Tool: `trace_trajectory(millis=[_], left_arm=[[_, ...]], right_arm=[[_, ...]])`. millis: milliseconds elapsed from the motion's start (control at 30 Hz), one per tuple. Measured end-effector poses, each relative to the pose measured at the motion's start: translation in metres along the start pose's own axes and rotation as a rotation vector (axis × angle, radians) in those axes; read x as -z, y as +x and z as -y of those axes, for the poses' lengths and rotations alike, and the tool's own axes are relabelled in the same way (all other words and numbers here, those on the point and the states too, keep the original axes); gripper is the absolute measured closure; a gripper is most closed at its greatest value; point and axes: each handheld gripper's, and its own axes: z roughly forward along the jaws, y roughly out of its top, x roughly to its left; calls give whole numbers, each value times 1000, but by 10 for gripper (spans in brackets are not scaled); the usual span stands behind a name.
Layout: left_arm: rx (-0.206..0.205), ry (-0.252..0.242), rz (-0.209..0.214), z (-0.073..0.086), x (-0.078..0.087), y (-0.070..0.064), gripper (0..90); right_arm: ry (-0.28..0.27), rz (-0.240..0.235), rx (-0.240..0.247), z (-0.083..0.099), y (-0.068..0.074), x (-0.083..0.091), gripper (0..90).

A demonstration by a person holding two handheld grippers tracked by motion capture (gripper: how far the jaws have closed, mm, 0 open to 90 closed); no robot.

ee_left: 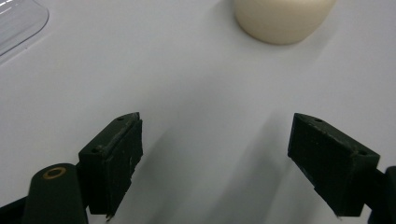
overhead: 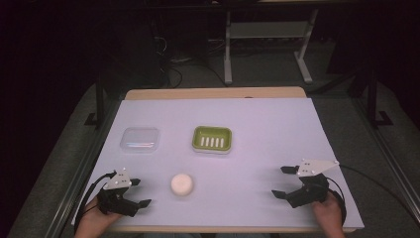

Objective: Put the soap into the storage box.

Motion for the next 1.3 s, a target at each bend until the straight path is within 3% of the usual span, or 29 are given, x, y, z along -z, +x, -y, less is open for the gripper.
trace_trajectory(millis=[333,667,1300], left_arm=[[-6,-16,7,-6,-2,-6,163],[-48,6,22,-17,-9,-17,154],[-120,31,23,-34,-17,-27,150]], right_arm=[[-2,1,2,-1,2,1,131],[-34,-23,2,-2,3,1,130],[-24,-19,5,-3,3,1,130]])
